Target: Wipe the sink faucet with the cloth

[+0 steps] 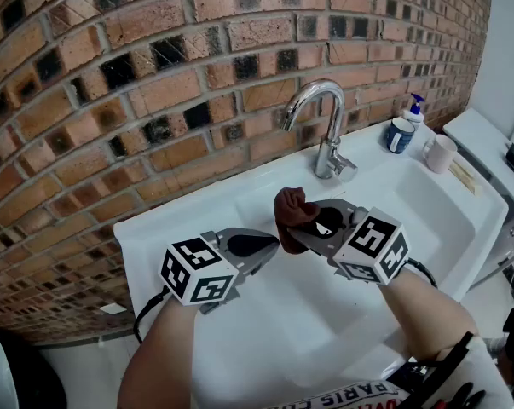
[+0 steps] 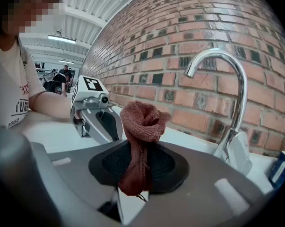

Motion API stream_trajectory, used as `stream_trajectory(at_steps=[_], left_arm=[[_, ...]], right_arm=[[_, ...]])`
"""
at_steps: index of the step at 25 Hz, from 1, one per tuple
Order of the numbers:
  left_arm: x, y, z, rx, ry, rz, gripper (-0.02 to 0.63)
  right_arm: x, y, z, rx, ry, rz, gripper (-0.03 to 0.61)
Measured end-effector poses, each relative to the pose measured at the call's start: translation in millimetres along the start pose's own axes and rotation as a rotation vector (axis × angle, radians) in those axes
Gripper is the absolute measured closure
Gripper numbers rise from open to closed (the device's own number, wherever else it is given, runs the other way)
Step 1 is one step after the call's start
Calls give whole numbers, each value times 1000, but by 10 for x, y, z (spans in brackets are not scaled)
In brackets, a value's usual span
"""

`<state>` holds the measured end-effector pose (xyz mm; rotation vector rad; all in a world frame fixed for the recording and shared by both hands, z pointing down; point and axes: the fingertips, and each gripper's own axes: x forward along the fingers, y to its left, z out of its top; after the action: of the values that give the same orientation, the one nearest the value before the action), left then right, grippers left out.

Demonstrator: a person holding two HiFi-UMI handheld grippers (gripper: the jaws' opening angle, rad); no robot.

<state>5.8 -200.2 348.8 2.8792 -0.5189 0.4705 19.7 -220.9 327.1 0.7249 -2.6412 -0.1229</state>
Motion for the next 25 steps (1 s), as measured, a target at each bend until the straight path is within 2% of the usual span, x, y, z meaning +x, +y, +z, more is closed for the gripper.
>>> stream_trajectory(at_steps=[6,18,21,25], left_arm=[[5,-27,-17,-3,5,-6,607],[4,-21,-15,0,5,-3,607],[4,-21,-18,0,7,-4,607],[3,-25,-14,-2,7,-5,607]], right_arm=[[-118,-70,317,-54,-41,-56,483],[-198,-501,1352,-258,-98,-195,483],[-217,-619,1467,-259,-109,-230,483],[-185,-767,1420,-213,-101,-265,483]])
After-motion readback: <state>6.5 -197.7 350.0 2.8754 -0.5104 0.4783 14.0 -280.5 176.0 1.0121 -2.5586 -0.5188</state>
